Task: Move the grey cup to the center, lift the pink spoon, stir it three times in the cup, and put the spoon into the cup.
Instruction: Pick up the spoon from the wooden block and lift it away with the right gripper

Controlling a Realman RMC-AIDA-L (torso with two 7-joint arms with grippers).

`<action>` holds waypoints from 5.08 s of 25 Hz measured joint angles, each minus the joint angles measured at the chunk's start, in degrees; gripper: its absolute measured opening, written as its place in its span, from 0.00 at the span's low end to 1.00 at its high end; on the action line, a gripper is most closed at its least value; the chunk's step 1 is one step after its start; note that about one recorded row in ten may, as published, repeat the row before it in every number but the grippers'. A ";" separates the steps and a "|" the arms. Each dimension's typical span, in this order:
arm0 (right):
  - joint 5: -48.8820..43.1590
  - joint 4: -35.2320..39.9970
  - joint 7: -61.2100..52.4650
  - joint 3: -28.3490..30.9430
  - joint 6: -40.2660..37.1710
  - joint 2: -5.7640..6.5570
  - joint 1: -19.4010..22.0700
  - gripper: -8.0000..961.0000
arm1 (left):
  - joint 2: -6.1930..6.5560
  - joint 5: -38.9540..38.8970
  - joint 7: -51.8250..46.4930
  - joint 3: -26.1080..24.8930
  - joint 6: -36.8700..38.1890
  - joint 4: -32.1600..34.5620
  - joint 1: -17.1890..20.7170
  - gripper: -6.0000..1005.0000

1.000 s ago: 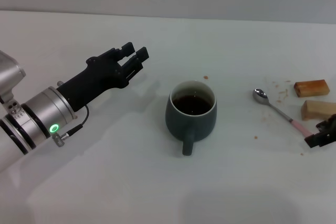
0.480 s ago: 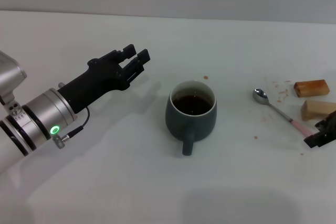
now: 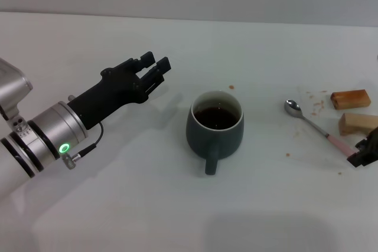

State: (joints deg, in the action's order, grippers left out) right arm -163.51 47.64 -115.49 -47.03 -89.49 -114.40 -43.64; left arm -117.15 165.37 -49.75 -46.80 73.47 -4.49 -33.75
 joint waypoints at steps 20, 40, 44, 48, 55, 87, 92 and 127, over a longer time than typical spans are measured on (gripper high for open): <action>-3.48 -1.48 0.01 0.01 2.18 -1.12 -1.63 0.39 | -0.27 0.05 0.00 0.13 0.11 0.01 0.44 0.43; -3.68 -3.09 -1.12 -2.29 4.48 -1.32 -2.41 0.38 | -0.26 0.04 -0.70 0.13 0.27 0.01 0.71 0.43; -3.68 -3.09 -1.51 -3.05 4.81 -1.35 -2.51 0.38 | -0.26 0.04 -0.70 0.13 0.28 0.01 0.70 0.43; -3.68 -3.09 -1.53 -3.22 5.09 -1.35 -2.71 0.37 | -0.26 0.04 -0.70 0.13 0.28 0.01 0.70 0.43; -3.65 -3.09 -1.57 -3.67 5.12 -1.35 -2.94 0.32 | -0.26 0.04 -0.70 0.13 0.28 0.01 0.70 0.43; -3.73 -3.65 -3.19 -7.64 5.15 -0.93 -2.85 0.17 | -0.26 0.04 -0.70 0.13 0.28 0.01 0.72 0.43; -3.74 -3.25 -3.21 -7.46 5.18 -0.90 -2.72 0.14 | -0.26 0.04 -0.70 0.13 0.28 0.00 0.82 0.43; 3.08 20.82 -3.72 0.79 -3.93 -2.07 -0.80 0.14 | -0.17 -0.22 -0.39 -0.31 0.28 0.01 0.80 0.43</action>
State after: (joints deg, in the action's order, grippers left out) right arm -160.43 68.46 -119.21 -46.24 -93.42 -116.47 -44.45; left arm -117.33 165.14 -50.14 -47.11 73.74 -4.48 -32.95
